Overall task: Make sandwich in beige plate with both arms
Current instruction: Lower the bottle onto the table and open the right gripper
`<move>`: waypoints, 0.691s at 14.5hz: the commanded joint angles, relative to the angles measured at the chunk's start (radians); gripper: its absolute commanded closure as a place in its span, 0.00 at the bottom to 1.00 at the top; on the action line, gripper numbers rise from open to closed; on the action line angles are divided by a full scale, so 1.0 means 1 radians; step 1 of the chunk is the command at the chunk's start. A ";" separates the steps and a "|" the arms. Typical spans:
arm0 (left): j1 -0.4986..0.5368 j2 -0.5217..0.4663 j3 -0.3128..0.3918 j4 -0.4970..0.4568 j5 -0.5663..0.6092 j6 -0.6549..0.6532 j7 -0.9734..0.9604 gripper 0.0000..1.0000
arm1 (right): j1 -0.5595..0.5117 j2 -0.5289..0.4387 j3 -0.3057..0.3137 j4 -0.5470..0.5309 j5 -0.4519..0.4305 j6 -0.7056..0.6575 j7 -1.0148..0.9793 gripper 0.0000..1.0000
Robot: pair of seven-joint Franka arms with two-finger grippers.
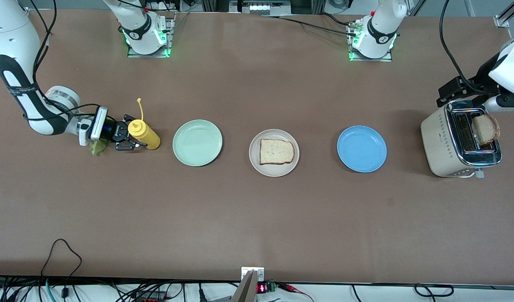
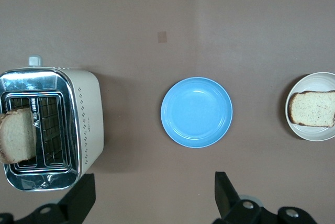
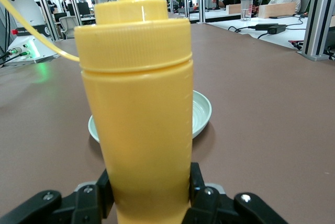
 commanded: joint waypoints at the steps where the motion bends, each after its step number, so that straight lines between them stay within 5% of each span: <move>1: 0.006 -0.007 -0.007 0.007 0.015 -0.004 0.011 0.00 | -0.023 0.009 0.013 0.009 0.019 -0.029 -0.017 0.44; 10: 0.006 -0.007 -0.007 0.007 0.015 -0.004 0.011 0.00 | -0.024 0.009 0.013 0.009 0.021 -0.026 -0.005 0.16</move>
